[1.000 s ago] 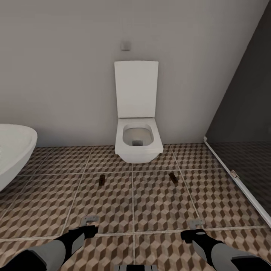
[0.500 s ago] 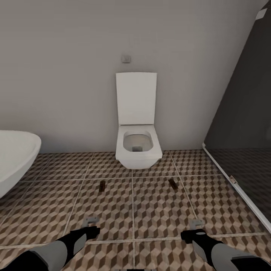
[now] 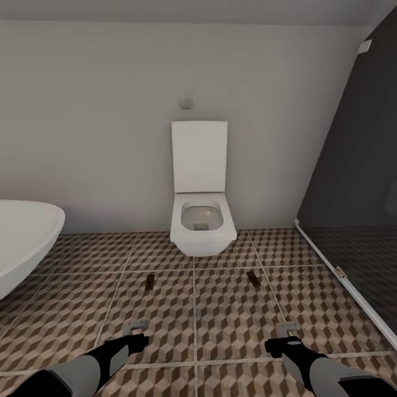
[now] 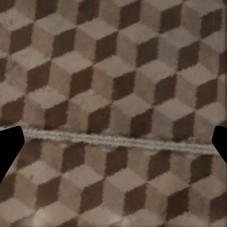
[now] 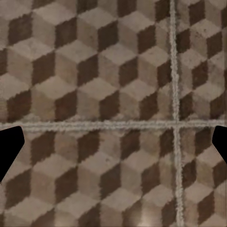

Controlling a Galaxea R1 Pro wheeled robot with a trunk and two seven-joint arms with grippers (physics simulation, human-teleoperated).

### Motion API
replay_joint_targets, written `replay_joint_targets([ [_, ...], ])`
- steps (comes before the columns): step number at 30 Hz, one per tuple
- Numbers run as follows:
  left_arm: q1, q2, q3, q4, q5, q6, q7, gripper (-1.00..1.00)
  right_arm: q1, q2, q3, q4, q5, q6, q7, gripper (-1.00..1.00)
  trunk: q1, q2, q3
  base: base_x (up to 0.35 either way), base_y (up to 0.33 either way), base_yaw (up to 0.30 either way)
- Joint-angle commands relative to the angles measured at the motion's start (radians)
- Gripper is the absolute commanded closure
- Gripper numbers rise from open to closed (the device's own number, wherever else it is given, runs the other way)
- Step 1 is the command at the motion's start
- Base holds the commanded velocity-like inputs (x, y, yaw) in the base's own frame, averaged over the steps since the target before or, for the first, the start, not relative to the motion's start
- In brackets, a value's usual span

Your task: Take the four mousetraps from the cabinet in the bathroom and place them on the bathroom floor. Make sure all four end up on the same floor surface, and ensure that at least two of them are either under or directly next to the same bathroom sink.

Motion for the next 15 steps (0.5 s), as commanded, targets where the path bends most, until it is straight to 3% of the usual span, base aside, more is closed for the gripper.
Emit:
replay_joint_targets([
  [1, 0.003, 0.0, -0.008, -0.001, 0.008, 0.004, 0.004, -1.0, 0.001, 0.0, 0.008, 0.002, 0.003, 0.0, -0.003, -1.0, -0.001, 0.0, 0.003, 0.0, 0.0, 0.0],
  [15, 0.024, -0.001, -0.008, 0.0, 0.014, 0.005, 0.002, -1.0, 0.02, 0.002, 0.008, 0.002, 0.003, 0.002, 0.004, -1.0, -0.007, 0.003, 0.057, 0.0, 0.0, 0.0],
])
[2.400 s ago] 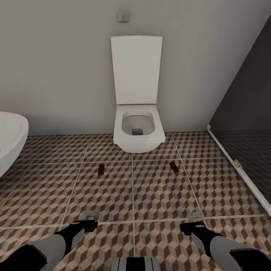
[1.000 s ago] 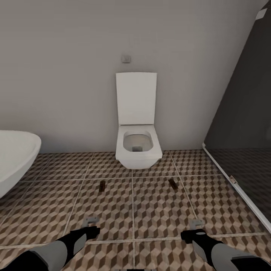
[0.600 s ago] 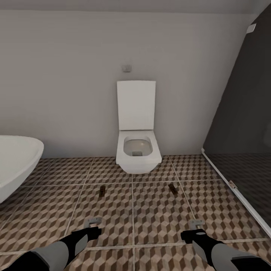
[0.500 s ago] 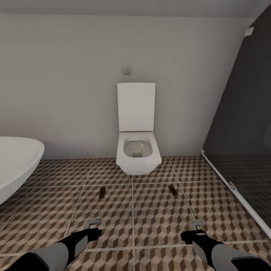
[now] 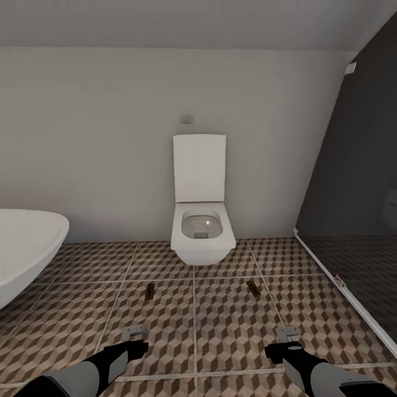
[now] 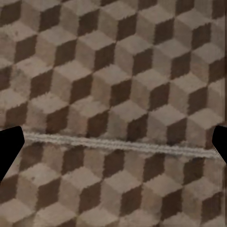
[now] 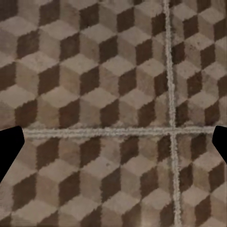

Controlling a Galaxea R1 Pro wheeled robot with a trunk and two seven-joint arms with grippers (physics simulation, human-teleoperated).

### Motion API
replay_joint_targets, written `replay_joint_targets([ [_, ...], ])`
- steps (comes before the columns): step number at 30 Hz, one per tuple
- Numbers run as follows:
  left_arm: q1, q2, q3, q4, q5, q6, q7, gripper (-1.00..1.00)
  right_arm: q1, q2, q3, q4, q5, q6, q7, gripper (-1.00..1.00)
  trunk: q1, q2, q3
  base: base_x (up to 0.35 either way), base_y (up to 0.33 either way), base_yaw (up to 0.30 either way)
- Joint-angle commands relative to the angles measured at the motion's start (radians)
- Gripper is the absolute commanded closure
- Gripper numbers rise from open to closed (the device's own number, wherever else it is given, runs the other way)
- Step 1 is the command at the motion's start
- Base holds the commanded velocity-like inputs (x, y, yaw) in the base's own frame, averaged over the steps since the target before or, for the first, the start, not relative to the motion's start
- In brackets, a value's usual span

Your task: Take the four mousetraps from the cabinet in the bathroom and place them on the bathroom floor. Make sure all four end up on the same floor surface, and ensure that at least two of them are either under or directly next to the same bathroom sink.

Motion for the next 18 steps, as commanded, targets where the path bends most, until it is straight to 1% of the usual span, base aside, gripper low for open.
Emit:
replay_joint_targets([
  [1, 0.0, 0.0, -0.008, 0.0, 0.008, 0.004, 0.004, -1.0, 0.001, 0.0, 0.008, 0.002, 0.003, 0.001, -0.003, -1.0, -0.001, 0.0, 0.003, 0.0, 0.0, 0.0],
  [5, 0.0, -0.001, -0.008, 0.0, 0.008, 0.004, 0.004, -1.0, 0.014, 0.005, 0.008, 0.002, 0.004, 0.001, -0.002, -1.0, -0.002, 0.001, 0.019, 0.0, 0.0, 0.0],
  [11, 0.002, -0.001, -0.008, -0.001, 0.008, 0.004, 0.004, -1.0, 0.024, 0.025, 0.008, 0.002, 0.004, 0.001, -0.002, -1.0, -0.005, 0.002, 0.042, 0.0, 0.0, 0.0],
  [18, 0.004, -0.001, -0.008, -0.001, 0.009, 0.004, 0.004, -1.0, 0.026, 0.032, 0.008, 0.002, 0.003, 0.001, -0.002, -1.0, -0.008, 0.004, 0.069, 0.0, 0.0, 0.0],
])
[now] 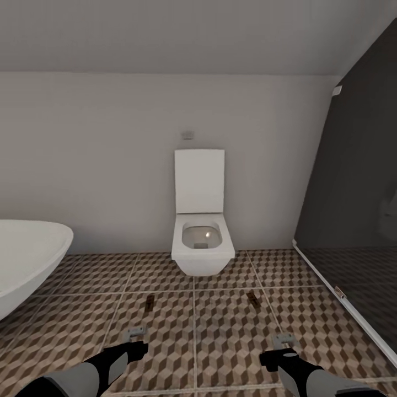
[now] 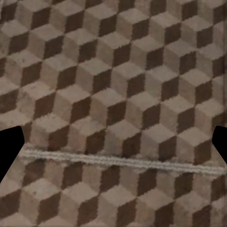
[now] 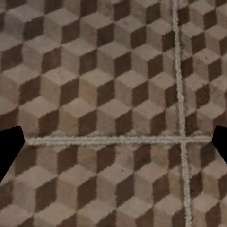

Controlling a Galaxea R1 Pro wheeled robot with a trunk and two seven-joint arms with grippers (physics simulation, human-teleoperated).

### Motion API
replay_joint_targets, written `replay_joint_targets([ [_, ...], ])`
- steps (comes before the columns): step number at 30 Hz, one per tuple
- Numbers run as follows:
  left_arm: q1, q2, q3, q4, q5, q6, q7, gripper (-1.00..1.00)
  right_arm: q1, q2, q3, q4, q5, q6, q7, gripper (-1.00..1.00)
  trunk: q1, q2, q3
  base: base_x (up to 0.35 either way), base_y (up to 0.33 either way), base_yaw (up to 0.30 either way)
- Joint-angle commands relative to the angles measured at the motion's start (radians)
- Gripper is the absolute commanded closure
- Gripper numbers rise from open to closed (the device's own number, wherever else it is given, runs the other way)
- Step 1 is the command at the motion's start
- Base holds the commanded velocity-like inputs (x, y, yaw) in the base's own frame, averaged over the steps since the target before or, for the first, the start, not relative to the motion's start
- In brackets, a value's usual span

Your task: Take the four mousetraps from the cabinet in the bathroom and place them on the bathroom floor. Make sure all four end up on the same floor surface, and ensure that at least two of them are either under or directly next to the same bathroom sink.

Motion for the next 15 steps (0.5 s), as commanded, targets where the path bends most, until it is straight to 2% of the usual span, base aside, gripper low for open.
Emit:
replay_joint_targets([
  [1, 0.0, 0.0, -0.009, 0.0, 0.008, 0.004, 0.004, -1.0, -0.001, 0.001, 0.008, 0.002, 0.003, 0.001, -0.003, -1.0, -0.001, 0.0, 0.003, 0.0, 0.0, 0.0],
  [15, 0.0, -0.002, -0.008, 0.0, 0.008, 0.004, 0.004, -1.0, -0.001, 0.002, 0.008, 0.002, 0.003, 0.001, -0.003, -1.0, -0.01, 0.01, 0.056, 0.0, 0.0, 0.0],
])
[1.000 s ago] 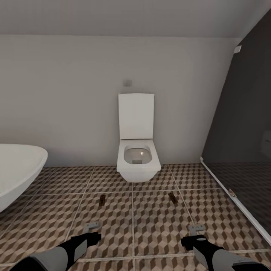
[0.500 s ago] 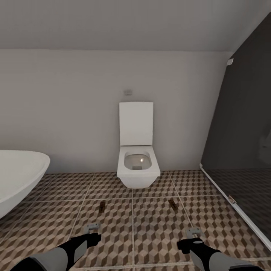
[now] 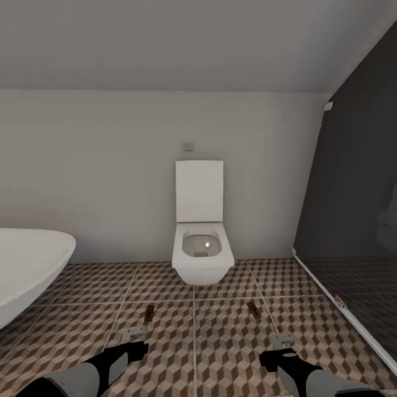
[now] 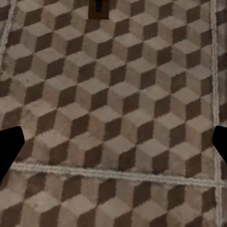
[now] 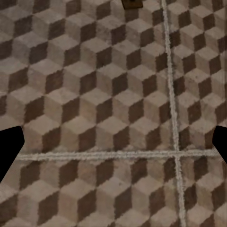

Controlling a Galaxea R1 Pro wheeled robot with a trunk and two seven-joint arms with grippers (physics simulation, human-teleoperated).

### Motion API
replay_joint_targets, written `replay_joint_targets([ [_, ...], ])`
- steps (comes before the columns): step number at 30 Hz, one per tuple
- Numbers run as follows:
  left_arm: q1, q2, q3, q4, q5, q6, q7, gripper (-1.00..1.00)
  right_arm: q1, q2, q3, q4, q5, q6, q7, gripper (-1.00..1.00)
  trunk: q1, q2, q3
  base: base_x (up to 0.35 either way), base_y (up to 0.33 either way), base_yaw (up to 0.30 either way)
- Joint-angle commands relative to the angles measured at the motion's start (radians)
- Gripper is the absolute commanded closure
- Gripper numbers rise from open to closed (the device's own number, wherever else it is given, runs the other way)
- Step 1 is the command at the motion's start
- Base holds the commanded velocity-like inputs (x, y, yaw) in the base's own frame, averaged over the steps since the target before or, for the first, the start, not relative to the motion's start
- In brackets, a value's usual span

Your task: Take the four mousetraps from the cabinet in the bathroom and place them on the bathroom floor. Make sure all four end up on the same floor surface, and ensure that at least two of them are either under or directly next to the same bathroom sink.

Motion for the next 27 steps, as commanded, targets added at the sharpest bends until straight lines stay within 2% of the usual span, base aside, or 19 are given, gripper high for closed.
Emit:
replay_joint_targets([
  [1, 0.0, 0.0, -0.008, -0.001, 0.008, 0.004, 0.004, -1.0, -0.001, 0.0, 0.008, 0.002, 0.003, 0.001, -0.003, -1.0, -0.004, 0.007, 0.002, 0.0, 0.0, 0.0],
  [27, 0.015, -0.012, -0.008, -0.001, 0.009, 0.004, 0.004, -1.0, 0.009, 0.001, 0.008, 0.004, 0.003, 0.01, -0.001, -1.0, -0.104, 0.189, 0.084, 0.0, 0.0, 0.0],
])
